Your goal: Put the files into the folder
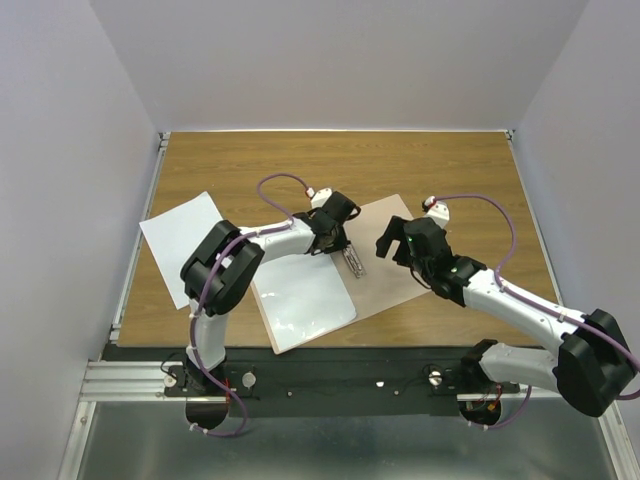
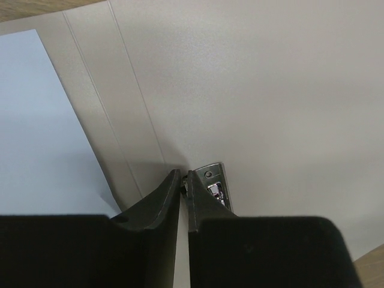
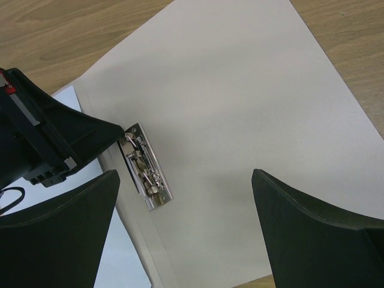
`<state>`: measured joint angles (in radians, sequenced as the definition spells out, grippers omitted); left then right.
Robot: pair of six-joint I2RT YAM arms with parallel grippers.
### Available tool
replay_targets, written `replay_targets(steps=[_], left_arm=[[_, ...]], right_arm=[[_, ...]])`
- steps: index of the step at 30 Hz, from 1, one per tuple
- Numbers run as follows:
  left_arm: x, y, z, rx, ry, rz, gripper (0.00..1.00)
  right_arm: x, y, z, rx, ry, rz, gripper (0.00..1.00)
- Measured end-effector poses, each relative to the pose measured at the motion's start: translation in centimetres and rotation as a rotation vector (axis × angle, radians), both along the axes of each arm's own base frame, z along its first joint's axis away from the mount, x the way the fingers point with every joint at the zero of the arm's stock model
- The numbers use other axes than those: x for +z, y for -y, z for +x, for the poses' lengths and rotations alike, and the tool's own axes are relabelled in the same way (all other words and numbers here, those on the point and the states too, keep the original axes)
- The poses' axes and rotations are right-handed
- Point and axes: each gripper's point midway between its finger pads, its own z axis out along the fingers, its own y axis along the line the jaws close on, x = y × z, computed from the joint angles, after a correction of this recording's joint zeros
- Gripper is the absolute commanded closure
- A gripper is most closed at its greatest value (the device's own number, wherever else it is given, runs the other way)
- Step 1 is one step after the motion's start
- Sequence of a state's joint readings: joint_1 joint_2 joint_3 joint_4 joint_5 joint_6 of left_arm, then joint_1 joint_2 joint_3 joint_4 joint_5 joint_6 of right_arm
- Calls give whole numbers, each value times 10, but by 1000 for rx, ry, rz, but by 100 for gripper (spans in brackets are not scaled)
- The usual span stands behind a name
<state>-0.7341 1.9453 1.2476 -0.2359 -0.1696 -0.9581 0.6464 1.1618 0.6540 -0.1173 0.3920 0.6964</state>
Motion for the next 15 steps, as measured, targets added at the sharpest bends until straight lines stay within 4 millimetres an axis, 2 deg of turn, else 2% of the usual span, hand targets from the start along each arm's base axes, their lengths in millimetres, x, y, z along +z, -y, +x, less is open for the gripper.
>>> replay_targets(steps=[3, 10, 15], left_arm=[[-1, 3, -2, 14, -6, 12, 100], [-3, 15, -2, 24, -8, 7, 100], [-1, 24, 9, -2, 21, 27, 100]], right_arm=[[-2, 1, -1, -2, -4, -1, 0], [-4, 0, -2, 9, -10, -8, 0], [-5, -6, -6, 56, -25, 1, 6]])
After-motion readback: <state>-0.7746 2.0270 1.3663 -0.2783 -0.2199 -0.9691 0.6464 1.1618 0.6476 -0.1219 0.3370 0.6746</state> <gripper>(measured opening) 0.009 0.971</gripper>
